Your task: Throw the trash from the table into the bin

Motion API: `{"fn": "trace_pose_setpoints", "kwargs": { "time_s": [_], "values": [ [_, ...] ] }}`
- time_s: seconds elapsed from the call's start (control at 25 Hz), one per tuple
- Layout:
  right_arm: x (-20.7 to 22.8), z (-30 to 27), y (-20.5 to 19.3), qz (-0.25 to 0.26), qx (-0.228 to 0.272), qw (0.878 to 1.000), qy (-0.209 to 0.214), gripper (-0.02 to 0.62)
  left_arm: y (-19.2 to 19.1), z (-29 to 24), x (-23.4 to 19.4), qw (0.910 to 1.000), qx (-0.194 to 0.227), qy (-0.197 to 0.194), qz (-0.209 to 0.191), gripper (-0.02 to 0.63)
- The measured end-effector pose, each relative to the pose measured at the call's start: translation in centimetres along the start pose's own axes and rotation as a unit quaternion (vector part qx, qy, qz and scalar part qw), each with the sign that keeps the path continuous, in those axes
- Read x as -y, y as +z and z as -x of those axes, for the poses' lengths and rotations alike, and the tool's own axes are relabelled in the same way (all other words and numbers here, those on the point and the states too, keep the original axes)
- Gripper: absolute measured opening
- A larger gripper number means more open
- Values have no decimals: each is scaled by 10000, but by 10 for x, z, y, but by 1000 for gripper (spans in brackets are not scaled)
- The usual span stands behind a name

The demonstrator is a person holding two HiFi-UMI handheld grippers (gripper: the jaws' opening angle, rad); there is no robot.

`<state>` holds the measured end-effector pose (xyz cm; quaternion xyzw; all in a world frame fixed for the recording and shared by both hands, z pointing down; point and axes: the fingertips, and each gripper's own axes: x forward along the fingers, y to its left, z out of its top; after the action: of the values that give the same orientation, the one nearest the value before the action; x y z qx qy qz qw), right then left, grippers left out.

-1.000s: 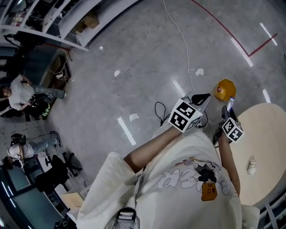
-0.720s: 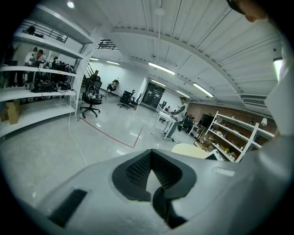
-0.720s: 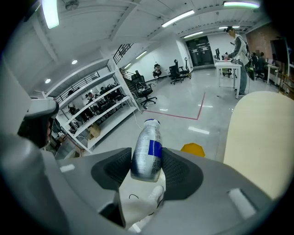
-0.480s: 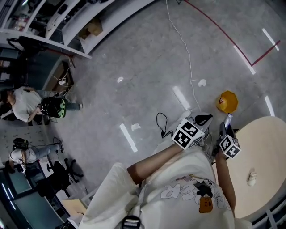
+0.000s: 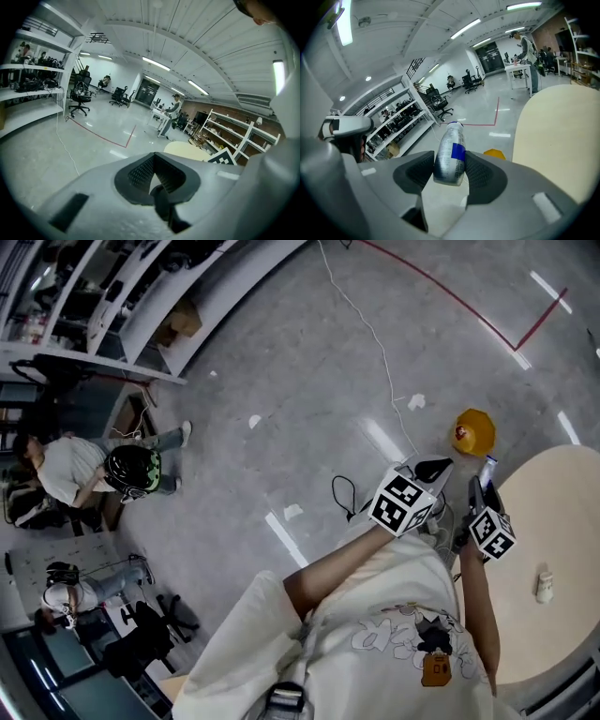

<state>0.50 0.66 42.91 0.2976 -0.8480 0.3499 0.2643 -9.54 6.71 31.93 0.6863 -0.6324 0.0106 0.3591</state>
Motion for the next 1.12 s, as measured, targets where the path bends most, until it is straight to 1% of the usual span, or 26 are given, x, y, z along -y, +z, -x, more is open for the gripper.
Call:
{"fn": "trace_pose_setpoints", "kwargs": {
  "time_s": [0.08,0.12,0.28,0.44,0.56,0.68,0.76,0.92,1.0,1.08,1.12],
  "values": [
    [11,12,-14,-216,16,9996,-181,212,-20,-8,11,9992,-320,-247,-64,6],
    [16,7,-17,-262,-3,9994,-209,212,-24,-15,8,9987,-401,-292,-80,6],
    [21,-28,-20,-271,-129,9991,-286,212,-21,-41,-25,9980,-526,-332,-80,6],
    [21,-70,-12,-548,-186,9976,-383,212,-9,-73,-64,9970,-666,-390,-115,6],
    [36,-96,-3,-714,-315,9953,-580,212,-18,-102,-79,9939,-952,-549,22,6],
    [47,-119,-4,-893,-417,9924,-736,212,-35,-125,-97,9894,-1301,-652,41,6],
    [57,-146,-3,-1021,-443,9905,-802,212,-42,-146,-116,9880,-1404,-631,84,6],
    [81,-208,-10,-1219,-504,9869,-928,212,-56,-195,-160,9887,-1409,-470,198,6],
    [93,-230,-21,-1125,-569,9862,-1070,212,-70,-213,-175,9880,-1465,-443,221,6],
    [106,-254,-31,-939,-561,9865,-1220,212,-86,-232,-190,9873,-1523,-428,127,6],
    [114,-267,-36,-923,-533,9862,-1265,212,-94,-243,-197,9870,-1551,-417,68,6]
  ]
}}
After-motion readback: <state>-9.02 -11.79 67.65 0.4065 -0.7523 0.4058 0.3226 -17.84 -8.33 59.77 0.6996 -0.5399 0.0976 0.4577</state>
